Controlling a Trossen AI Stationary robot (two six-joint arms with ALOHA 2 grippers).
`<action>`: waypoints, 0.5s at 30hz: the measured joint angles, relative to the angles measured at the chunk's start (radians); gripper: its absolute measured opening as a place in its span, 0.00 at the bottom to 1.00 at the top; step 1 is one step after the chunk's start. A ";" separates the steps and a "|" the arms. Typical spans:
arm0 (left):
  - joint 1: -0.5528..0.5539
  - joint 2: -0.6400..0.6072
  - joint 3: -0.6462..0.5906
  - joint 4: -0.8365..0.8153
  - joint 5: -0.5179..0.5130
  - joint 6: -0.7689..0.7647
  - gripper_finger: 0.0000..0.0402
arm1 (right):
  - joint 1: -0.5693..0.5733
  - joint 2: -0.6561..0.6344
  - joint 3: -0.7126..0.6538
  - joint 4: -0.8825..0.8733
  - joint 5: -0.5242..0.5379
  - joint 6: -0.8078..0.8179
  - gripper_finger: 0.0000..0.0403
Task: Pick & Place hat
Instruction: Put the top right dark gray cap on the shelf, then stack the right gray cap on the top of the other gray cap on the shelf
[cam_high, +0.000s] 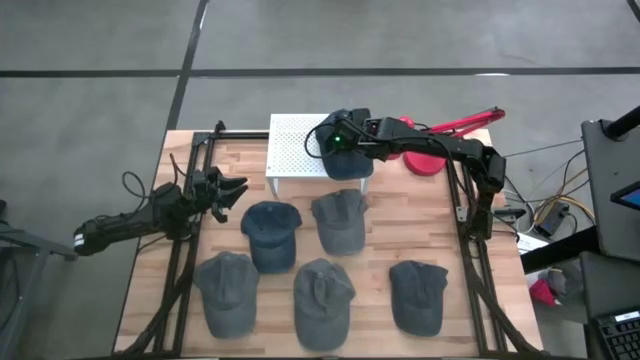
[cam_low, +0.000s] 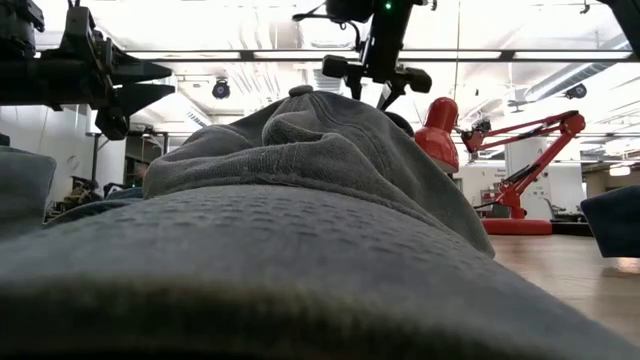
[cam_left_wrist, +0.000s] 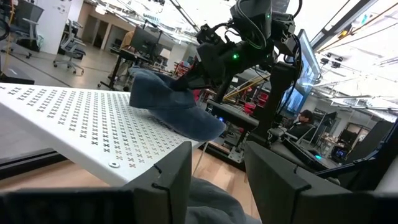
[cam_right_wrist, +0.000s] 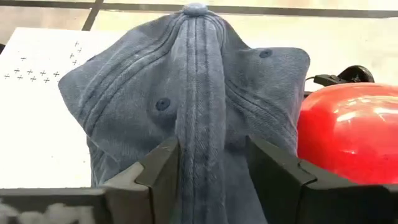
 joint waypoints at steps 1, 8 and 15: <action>0.000 0.000 0.000 0.000 0.000 0.000 0.38 | 0.000 -0.001 0.000 -0.001 0.000 0.000 0.48; 0.000 0.000 0.000 0.000 0.000 0.000 0.38 | 0.000 -0.021 0.000 -0.007 -0.010 -0.074 0.55; 0.000 0.000 0.000 0.001 0.000 0.000 0.38 | 0.026 -0.072 0.002 -0.031 -0.016 -0.139 0.57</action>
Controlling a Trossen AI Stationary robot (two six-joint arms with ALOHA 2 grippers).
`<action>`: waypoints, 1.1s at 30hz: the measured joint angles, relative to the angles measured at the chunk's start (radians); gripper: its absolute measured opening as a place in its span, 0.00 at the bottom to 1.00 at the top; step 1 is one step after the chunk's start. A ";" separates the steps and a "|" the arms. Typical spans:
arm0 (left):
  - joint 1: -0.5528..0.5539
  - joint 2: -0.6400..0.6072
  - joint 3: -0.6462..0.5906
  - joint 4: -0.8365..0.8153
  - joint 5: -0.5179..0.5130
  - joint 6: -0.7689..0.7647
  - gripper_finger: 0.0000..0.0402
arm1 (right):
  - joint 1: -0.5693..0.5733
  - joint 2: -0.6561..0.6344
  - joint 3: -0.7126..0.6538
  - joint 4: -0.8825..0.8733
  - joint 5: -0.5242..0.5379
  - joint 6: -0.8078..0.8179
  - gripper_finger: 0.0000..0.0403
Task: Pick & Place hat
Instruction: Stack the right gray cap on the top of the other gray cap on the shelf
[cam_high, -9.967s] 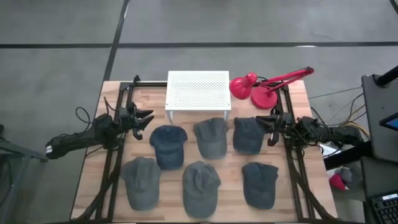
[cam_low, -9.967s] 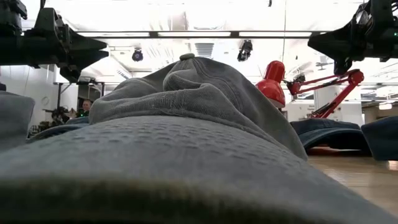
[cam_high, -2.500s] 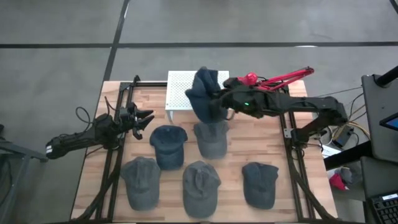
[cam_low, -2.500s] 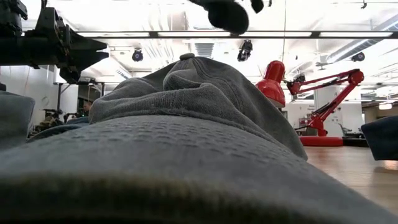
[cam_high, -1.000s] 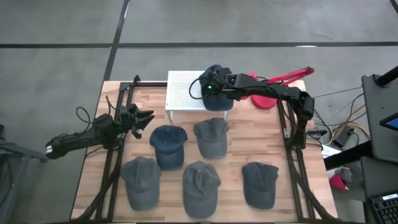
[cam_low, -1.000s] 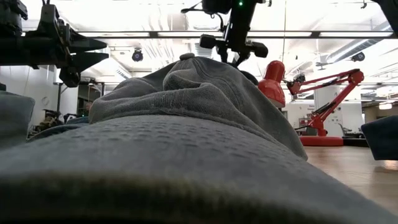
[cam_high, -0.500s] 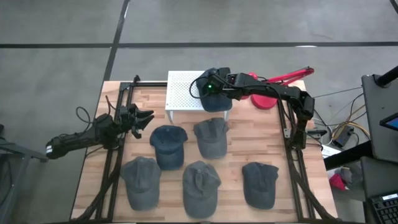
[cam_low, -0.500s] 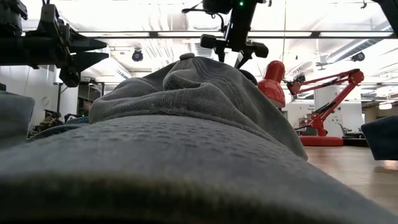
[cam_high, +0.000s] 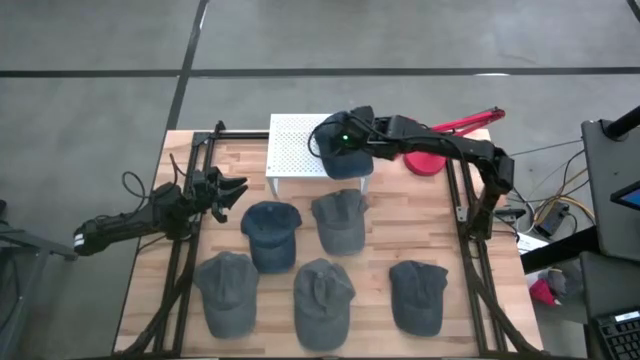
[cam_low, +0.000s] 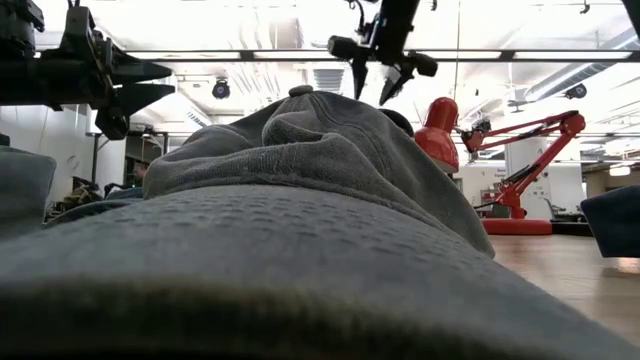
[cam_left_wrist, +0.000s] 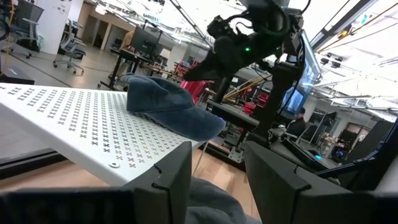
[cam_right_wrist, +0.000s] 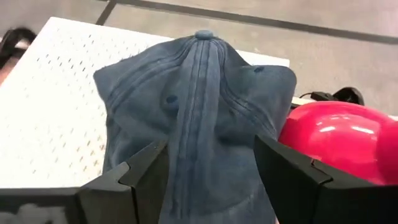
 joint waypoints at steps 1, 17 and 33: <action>0.000 0.000 0.000 0.000 0.000 0.000 0.38 | 0.006 -0.008 0.000 -0.013 -0.008 -0.018 0.57; 0.000 0.000 0.000 0.000 0.000 0.001 0.38 | 0.290 -0.116 -0.039 -0.495 -0.404 0.092 0.56; 0.000 0.002 0.000 -0.002 0.000 0.000 0.38 | 0.665 -0.139 -0.117 -0.526 -0.606 0.775 0.59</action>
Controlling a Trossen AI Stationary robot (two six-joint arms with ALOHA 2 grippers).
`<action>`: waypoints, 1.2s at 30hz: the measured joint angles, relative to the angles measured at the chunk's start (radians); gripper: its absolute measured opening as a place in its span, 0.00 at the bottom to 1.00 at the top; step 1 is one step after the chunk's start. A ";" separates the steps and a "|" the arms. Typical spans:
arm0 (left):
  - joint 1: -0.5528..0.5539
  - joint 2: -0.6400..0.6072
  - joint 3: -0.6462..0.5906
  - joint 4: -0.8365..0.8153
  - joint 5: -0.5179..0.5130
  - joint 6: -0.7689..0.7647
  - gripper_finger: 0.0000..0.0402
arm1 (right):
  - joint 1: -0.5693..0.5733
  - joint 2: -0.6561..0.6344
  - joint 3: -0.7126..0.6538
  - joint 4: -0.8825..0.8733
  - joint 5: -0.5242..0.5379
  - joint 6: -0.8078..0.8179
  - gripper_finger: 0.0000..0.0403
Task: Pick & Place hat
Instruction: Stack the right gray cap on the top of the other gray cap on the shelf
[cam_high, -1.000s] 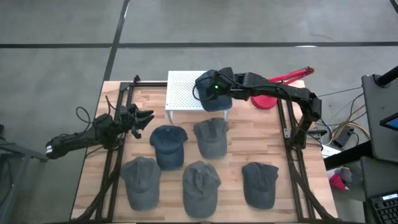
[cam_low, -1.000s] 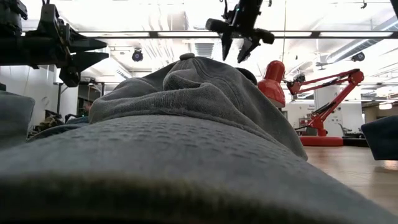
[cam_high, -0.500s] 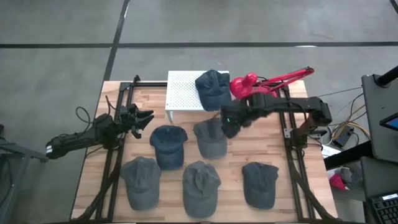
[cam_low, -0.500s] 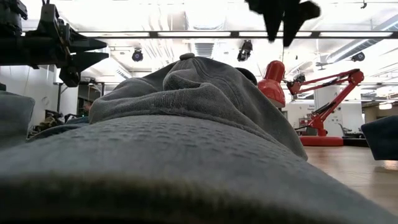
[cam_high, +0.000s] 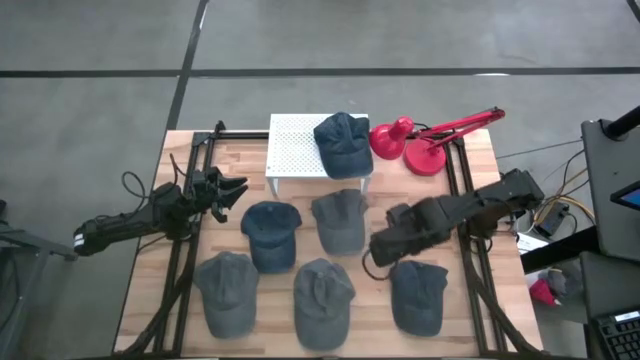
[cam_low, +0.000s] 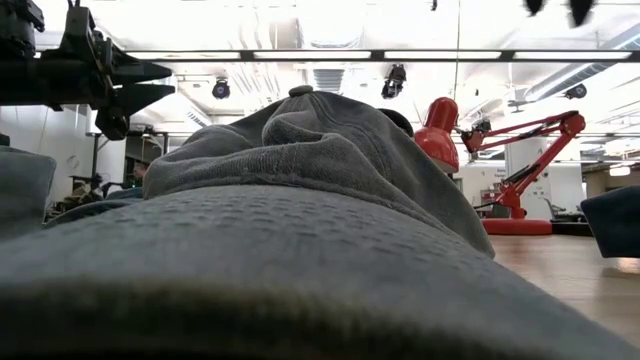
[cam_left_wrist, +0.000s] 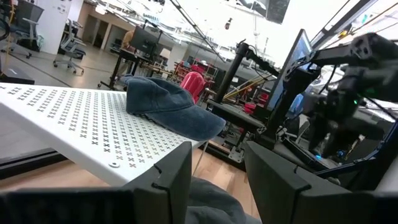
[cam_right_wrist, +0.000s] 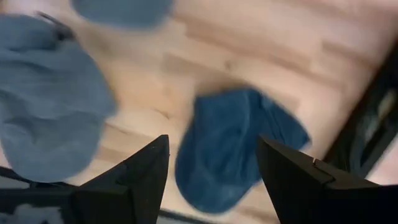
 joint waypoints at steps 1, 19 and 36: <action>0.000 0.000 0.000 0.000 0.000 -0.002 0.38 | 0.019 0.000 -0.011 -0.002 -0.012 0.039 0.59; 0.000 0.000 0.000 0.001 0.000 -0.099 0.38 | 0.295 0.001 -0.227 0.167 -0.093 0.589 0.68; 0.000 0.001 0.000 0.002 0.000 -0.135 0.38 | 0.289 0.024 -0.609 0.530 -0.089 0.629 0.76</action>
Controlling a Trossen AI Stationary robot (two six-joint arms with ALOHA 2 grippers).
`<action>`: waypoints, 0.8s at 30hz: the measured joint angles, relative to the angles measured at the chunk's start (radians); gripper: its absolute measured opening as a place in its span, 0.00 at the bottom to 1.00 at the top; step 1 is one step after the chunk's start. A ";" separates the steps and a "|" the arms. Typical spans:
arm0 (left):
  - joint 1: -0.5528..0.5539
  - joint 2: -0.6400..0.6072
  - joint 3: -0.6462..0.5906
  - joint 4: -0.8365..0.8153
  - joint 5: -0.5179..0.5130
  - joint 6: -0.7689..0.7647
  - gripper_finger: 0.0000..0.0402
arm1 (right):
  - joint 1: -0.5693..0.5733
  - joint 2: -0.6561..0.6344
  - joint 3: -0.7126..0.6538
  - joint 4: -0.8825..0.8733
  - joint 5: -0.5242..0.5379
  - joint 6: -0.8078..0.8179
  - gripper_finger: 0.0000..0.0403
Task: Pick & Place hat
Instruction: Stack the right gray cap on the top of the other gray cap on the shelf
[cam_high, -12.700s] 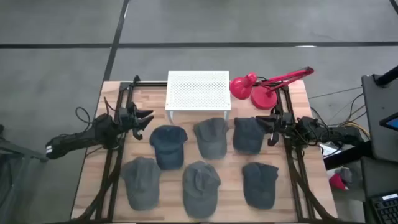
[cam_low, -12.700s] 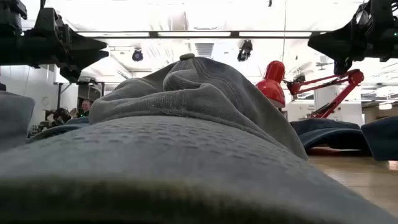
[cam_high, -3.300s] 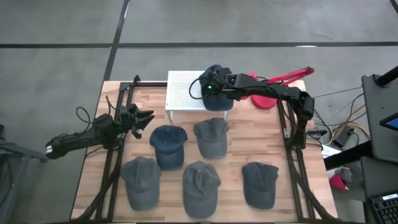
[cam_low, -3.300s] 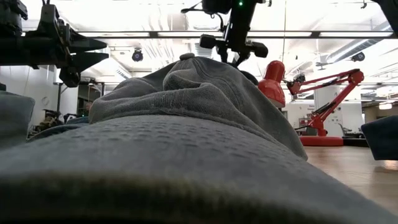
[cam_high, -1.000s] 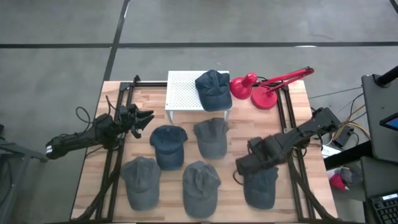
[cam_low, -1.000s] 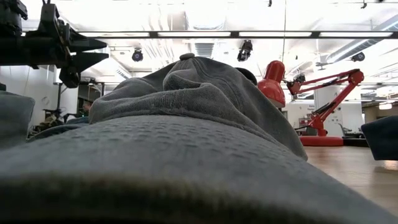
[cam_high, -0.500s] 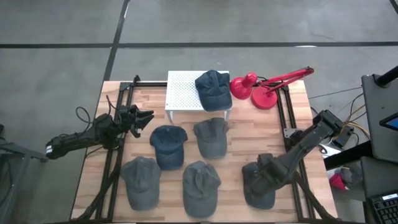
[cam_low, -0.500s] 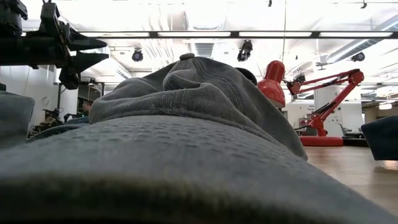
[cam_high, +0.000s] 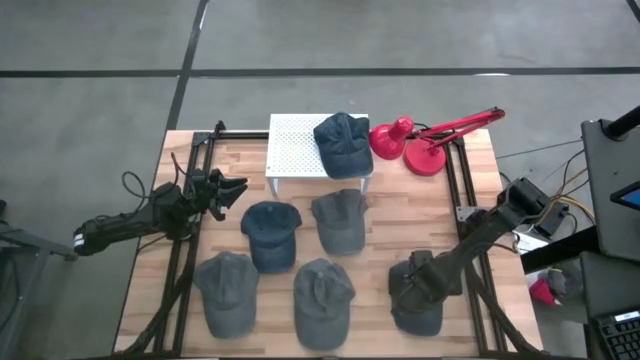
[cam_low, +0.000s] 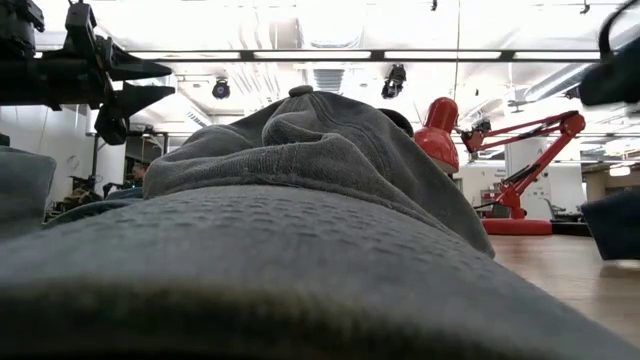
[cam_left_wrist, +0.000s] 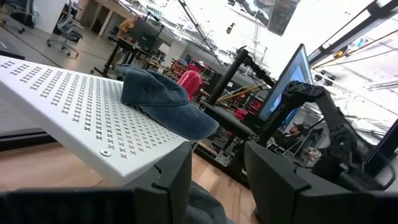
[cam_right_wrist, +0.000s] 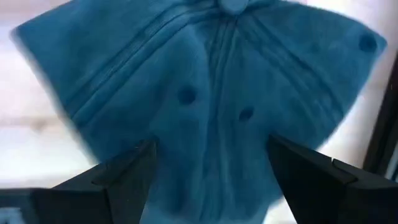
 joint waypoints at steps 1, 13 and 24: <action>0.000 0.000 0.000 0.000 0.000 0.000 0.38 | -0.001 0.003 -0.021 0.020 0.000 0.000 0.76; 0.000 0.001 0.000 0.000 0.000 -0.016 0.38 | -0.008 0.003 -0.162 0.236 -0.022 0.018 0.47; 0.000 0.001 0.000 -0.001 0.000 -0.015 0.38 | -0.007 -0.003 -0.134 0.225 -0.027 -0.032 0.05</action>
